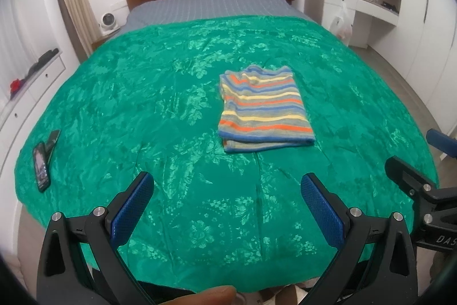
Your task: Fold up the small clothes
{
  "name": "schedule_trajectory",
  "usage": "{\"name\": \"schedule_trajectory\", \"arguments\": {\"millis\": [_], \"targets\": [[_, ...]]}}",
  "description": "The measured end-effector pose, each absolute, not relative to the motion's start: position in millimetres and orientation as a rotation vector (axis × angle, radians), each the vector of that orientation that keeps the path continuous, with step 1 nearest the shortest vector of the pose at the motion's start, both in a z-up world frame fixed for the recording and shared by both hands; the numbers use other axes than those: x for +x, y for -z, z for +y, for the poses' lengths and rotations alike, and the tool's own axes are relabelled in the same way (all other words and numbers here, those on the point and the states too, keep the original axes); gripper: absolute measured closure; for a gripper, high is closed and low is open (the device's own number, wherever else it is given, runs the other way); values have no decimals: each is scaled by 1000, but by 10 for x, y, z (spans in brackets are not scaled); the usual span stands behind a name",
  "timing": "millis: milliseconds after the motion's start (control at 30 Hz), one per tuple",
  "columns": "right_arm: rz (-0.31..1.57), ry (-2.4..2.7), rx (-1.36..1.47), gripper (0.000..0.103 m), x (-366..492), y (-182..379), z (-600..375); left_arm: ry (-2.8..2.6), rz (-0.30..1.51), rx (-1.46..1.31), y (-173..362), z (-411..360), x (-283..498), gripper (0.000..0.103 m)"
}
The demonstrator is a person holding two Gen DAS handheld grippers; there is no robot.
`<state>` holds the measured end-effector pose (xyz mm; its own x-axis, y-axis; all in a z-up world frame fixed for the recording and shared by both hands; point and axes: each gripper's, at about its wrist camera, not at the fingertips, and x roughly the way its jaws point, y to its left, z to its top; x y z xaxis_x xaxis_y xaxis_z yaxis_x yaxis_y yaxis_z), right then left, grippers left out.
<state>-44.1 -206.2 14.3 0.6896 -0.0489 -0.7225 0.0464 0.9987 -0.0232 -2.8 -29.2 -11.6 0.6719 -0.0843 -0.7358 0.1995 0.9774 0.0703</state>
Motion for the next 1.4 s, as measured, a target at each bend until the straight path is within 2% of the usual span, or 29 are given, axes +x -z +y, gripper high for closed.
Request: {"name": "schedule_trajectory", "arguments": {"millis": [933, 1400], "targets": [[806, 34, -15, 0, -447, -143, -1871, 111, 836, 53, 115, -9, -23, 0], [798, 35, -21, 0, -462, -176, -1848, 72, 839, 102, 74, -62, -14, 0]]}}
